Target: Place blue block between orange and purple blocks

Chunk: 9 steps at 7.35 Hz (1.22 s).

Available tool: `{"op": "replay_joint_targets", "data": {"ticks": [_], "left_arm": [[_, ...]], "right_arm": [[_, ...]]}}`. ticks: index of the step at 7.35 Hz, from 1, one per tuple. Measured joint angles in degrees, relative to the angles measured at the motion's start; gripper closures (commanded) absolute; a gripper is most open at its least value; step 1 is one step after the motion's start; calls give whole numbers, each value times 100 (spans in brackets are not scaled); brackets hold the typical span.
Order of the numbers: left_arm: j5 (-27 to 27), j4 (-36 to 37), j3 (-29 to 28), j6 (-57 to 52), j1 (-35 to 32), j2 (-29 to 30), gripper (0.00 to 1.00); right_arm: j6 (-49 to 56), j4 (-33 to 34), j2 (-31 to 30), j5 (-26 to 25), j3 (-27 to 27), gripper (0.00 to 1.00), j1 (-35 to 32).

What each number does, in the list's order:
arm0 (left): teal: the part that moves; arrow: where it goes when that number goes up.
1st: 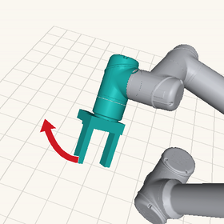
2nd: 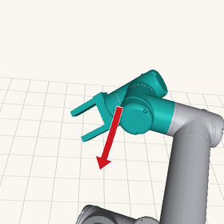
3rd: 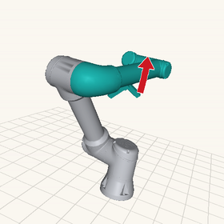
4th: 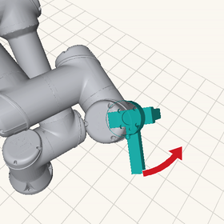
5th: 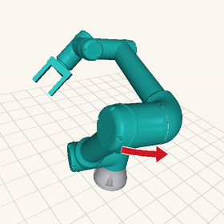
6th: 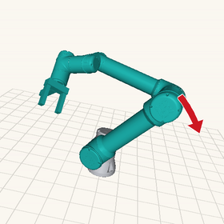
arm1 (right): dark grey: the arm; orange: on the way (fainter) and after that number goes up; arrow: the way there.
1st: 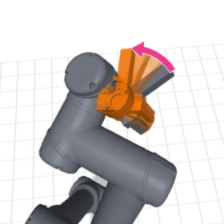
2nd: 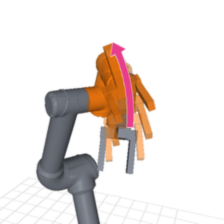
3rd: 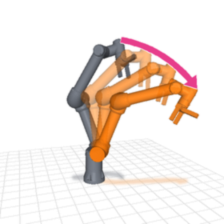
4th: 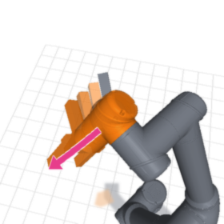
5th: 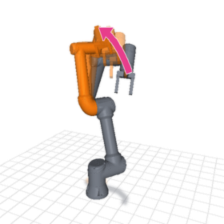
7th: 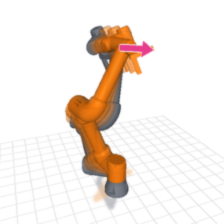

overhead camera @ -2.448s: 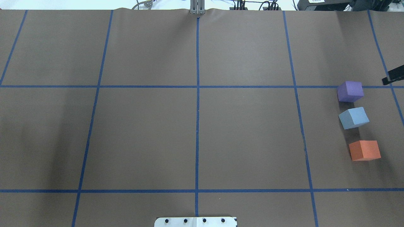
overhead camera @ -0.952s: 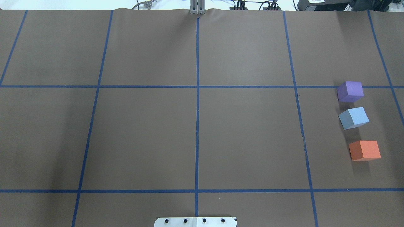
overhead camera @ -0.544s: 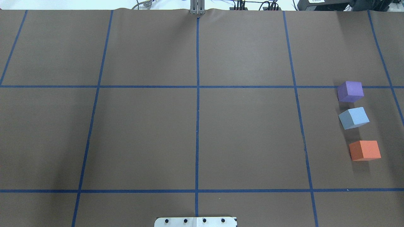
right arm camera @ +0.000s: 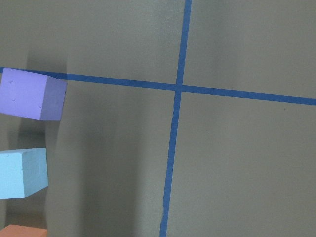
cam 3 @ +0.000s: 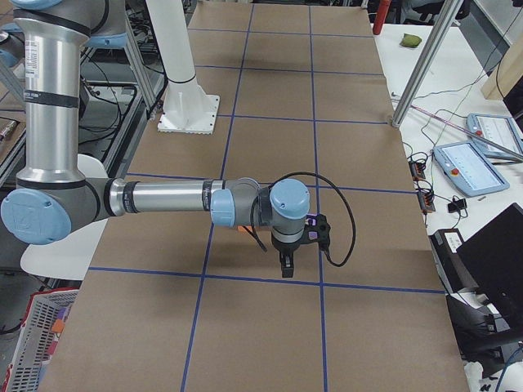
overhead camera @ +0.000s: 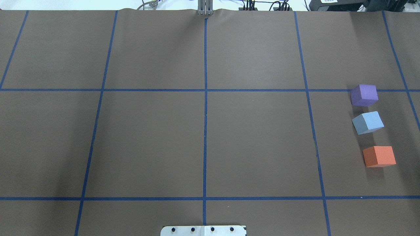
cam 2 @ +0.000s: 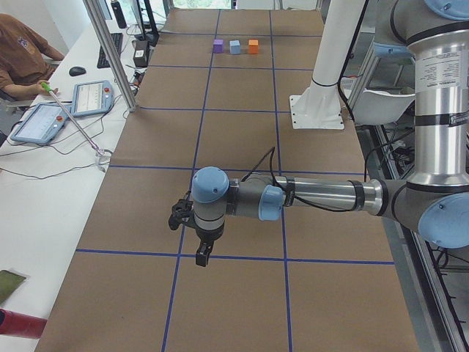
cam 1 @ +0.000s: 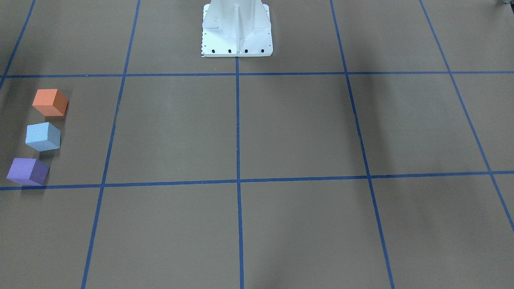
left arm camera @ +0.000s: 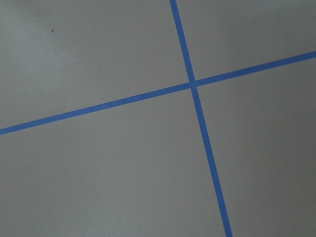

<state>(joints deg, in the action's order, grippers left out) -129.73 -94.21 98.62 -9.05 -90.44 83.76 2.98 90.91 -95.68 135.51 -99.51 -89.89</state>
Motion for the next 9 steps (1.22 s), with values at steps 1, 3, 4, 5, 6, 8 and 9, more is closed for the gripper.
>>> {"op": "replay_joint_targets", "data": {"ticks": [1,3,4,5,6,8,9], "left_arm": [[0,-1,0,0,0,0,0],[0,-1,-7,0,0,0,0],[0,-1,-24,0,2,1,0],[-2,-4,-57,0,5,5,0],[-6,-7,-81,0,10,8,0],[-8,-10,-94,0,15,11,0],[-9,-10,-96,0,17,15,0]], "right_arm": [[0,10,-13,14,-10,0,-1],[1,14,-15,28,-10,0,-2],[1,14,-14,35,-10,0,-2],[1,14,-13,41,-10,0,-2],[1,15,-13,44,-11,0,-2],[1,15,-12,48,-11,0,-2],[1,14,-12,51,-11,0,-2]]}}
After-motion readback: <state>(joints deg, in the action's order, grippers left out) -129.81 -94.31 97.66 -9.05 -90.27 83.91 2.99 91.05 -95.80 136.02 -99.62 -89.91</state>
